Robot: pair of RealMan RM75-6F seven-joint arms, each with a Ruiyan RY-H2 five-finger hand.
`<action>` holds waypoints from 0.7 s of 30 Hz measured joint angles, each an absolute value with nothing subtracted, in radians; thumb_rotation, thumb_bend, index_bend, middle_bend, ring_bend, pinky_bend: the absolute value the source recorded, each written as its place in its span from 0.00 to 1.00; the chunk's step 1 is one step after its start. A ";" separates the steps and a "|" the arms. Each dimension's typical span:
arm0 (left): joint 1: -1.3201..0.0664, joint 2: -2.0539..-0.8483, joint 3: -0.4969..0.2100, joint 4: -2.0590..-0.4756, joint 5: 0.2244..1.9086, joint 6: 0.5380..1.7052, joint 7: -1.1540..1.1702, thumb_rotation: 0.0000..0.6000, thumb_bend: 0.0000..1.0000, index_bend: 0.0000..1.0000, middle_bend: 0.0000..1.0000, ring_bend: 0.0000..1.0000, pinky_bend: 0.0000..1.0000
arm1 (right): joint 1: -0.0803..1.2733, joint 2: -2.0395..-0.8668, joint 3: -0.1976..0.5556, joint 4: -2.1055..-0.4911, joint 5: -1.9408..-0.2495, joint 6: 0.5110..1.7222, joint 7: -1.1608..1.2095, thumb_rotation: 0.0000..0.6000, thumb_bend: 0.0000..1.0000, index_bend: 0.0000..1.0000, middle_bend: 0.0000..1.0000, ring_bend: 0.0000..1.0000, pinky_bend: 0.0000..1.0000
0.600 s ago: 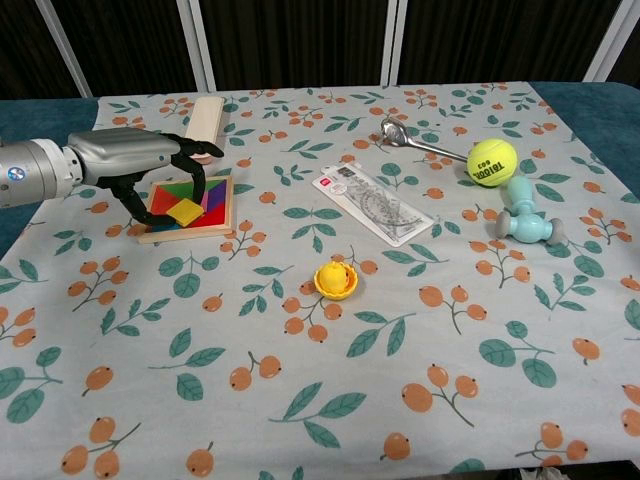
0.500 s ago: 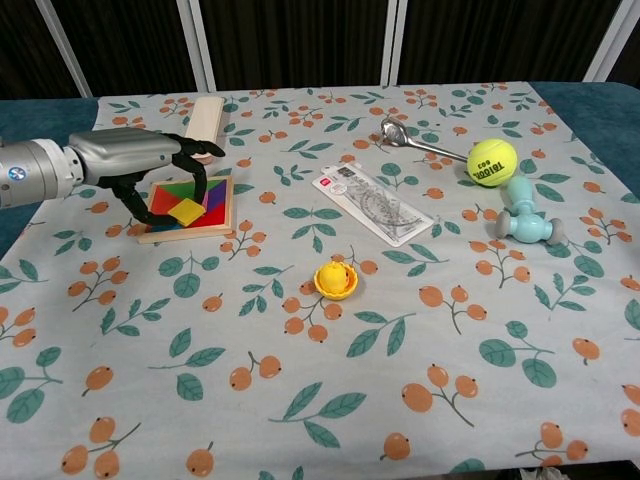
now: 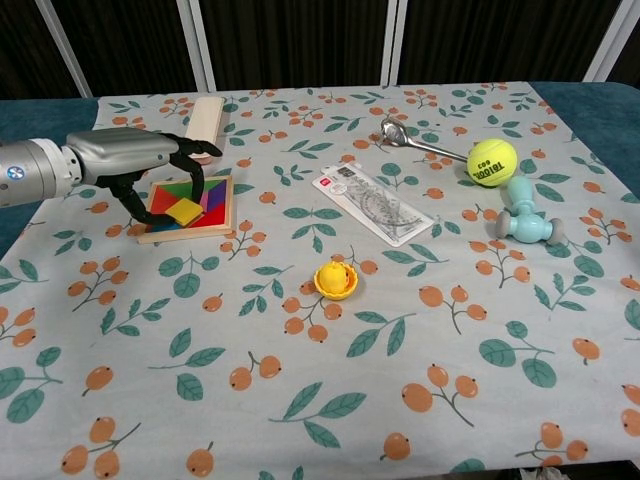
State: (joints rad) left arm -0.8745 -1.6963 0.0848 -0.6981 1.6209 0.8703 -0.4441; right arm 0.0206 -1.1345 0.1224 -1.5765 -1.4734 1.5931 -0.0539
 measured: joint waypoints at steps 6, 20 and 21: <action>-0.875 -1.696 0.088 -0.698 1.624 0.868 -0.454 1.00 0.33 0.44 0.02 0.00 0.00 | 0.020 -1.135 0.123 -1.578 -1.472 1.594 -0.054 1.00 0.08 0.00 0.00 0.08 0.23; -0.877 -1.701 0.090 -0.691 1.626 0.866 -0.456 1.00 0.33 0.43 0.02 0.00 0.00 | 0.020 -1.135 0.123 -1.578 -1.473 1.595 -0.055 1.00 0.08 0.00 0.00 0.08 0.23; -0.877 -1.701 0.090 -0.690 1.626 0.866 -0.456 1.00 0.33 0.43 0.02 0.00 0.00 | 0.020 -1.135 0.123 -1.578 -1.473 1.596 -0.055 1.00 0.08 0.00 0.00 0.08 0.23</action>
State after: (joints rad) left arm -0.8770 -1.7011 0.0896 -0.6900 1.6258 0.8658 -0.4561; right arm 0.0197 -1.1350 0.1234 -1.5779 -1.4733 1.5955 -0.0554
